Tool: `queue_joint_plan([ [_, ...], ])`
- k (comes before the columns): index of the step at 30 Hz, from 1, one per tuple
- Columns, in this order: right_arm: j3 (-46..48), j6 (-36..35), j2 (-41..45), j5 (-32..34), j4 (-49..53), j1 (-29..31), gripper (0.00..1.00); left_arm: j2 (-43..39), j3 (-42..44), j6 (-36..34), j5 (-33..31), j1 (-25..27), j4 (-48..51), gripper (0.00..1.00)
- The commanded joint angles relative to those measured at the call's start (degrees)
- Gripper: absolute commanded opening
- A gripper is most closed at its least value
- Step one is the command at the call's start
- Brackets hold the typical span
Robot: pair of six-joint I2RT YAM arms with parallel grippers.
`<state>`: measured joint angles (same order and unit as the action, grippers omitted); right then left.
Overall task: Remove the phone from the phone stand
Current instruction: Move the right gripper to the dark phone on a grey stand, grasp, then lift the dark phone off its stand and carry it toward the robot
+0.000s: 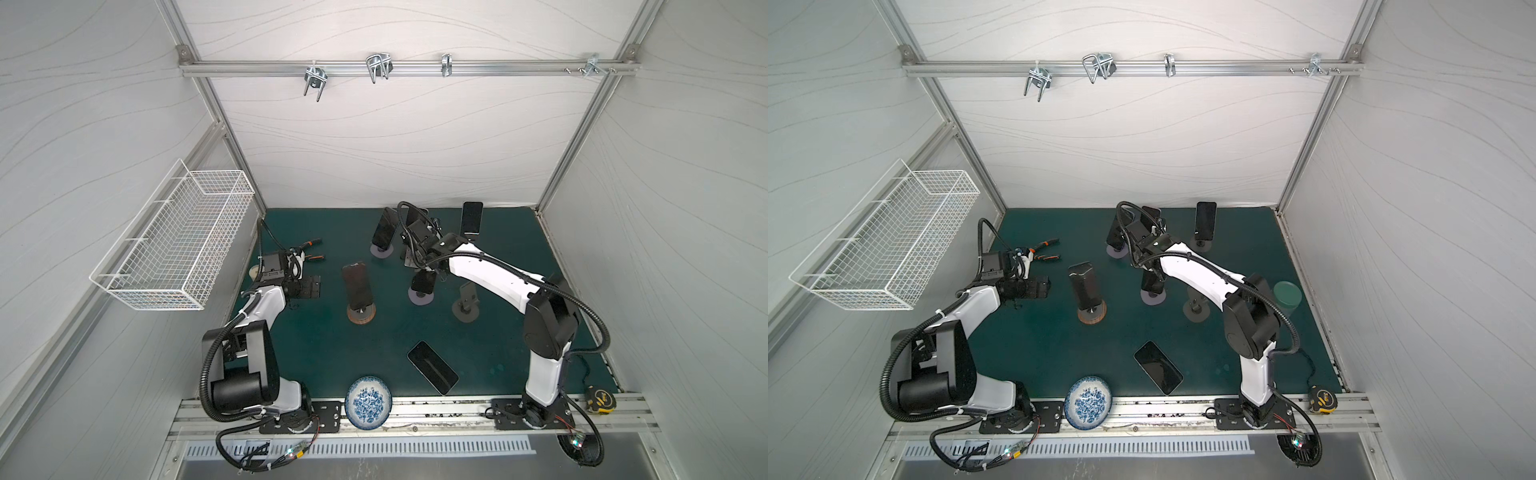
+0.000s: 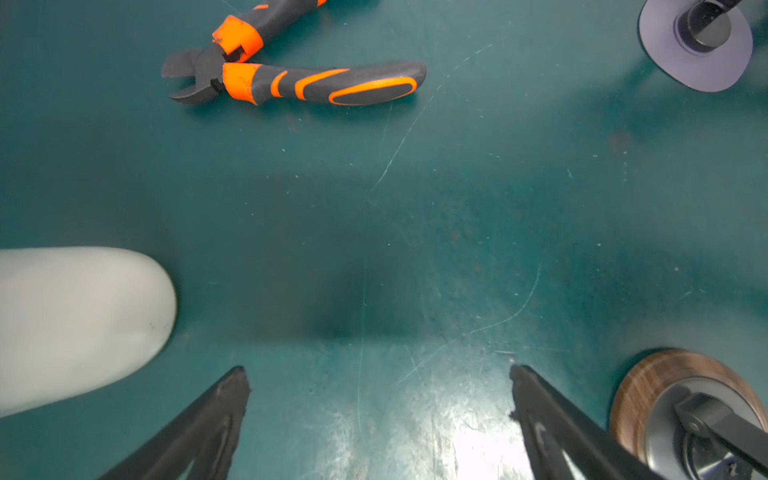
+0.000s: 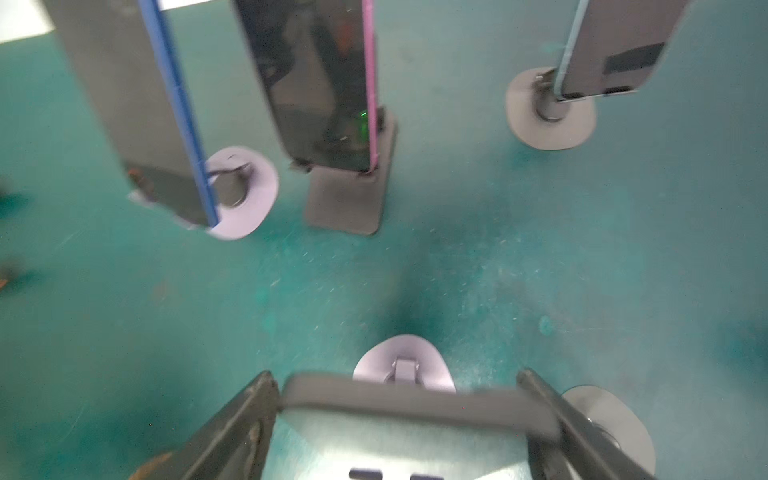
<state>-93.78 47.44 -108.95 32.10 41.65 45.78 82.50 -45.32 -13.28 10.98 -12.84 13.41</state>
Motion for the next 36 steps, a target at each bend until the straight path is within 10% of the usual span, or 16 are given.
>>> queue_joint_plan([
  [1,-1.78,4.73,-2.24,4.58,3.38,0.25,0.89,-0.44,-2.31,-0.61,0.62,0.18,-0.21,1.00],
  [36,4.09,-13.19,12.52,1.13,-5.19,2.78,0.68,-0.71,-2.08,-0.25,1.77,0.11,0.54,0.99],
])
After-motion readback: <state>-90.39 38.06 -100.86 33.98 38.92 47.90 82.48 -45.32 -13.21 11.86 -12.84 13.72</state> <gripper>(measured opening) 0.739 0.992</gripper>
